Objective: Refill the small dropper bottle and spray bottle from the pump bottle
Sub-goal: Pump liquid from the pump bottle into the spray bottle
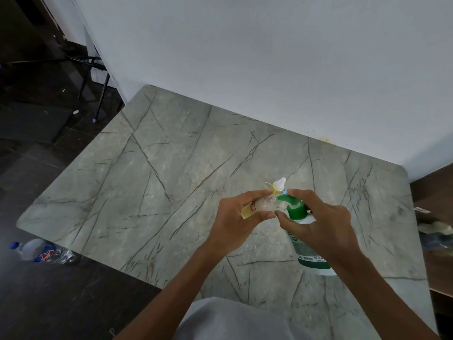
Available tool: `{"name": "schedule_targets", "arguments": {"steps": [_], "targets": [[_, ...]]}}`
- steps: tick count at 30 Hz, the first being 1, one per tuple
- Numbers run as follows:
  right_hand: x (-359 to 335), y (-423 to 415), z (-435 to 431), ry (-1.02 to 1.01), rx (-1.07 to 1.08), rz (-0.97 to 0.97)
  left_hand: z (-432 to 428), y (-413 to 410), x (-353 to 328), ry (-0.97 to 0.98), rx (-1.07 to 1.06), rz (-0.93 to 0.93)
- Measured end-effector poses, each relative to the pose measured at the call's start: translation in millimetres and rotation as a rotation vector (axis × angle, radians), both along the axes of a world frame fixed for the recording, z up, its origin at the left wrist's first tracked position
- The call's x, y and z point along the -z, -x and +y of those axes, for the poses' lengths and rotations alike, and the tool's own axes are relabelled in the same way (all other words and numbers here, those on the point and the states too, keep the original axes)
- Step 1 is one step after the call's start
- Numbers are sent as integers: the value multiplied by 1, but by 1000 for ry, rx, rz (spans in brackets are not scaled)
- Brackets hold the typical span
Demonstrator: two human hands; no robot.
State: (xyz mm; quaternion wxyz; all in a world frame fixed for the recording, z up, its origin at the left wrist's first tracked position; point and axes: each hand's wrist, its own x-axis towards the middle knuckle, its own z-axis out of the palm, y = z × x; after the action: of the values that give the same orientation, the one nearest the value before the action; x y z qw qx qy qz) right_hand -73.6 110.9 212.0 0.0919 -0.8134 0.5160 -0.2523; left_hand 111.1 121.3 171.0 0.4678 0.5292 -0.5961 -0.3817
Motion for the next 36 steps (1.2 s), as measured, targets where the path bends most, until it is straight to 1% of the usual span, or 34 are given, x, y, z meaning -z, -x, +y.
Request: {"name": "schedule_targets", "arguments": {"steps": [7,14,19,23,26,30,36], "targets": [[-4,-1,-4,-14,9,72,-2,0,0,-16,-14,-6],[-3,-2,-2,-13,5,54,-5,-1,-2,-16,-13,35],[-3,-1,-4,-29,4,31,-7,-1,-3,2,-13,19],[0,3,-8,-19,-10,19,-6,-2,0,1,3,-36],[0,2,-8,-24,0,18,-5,0,1,-12,1,-28],[-2,1,-8,-1,-19,72,-6,-1,1,-17,-11,-9],[0,3,-6,-17,-30,84,-6,-2,3,-18,-14,-7]]}}
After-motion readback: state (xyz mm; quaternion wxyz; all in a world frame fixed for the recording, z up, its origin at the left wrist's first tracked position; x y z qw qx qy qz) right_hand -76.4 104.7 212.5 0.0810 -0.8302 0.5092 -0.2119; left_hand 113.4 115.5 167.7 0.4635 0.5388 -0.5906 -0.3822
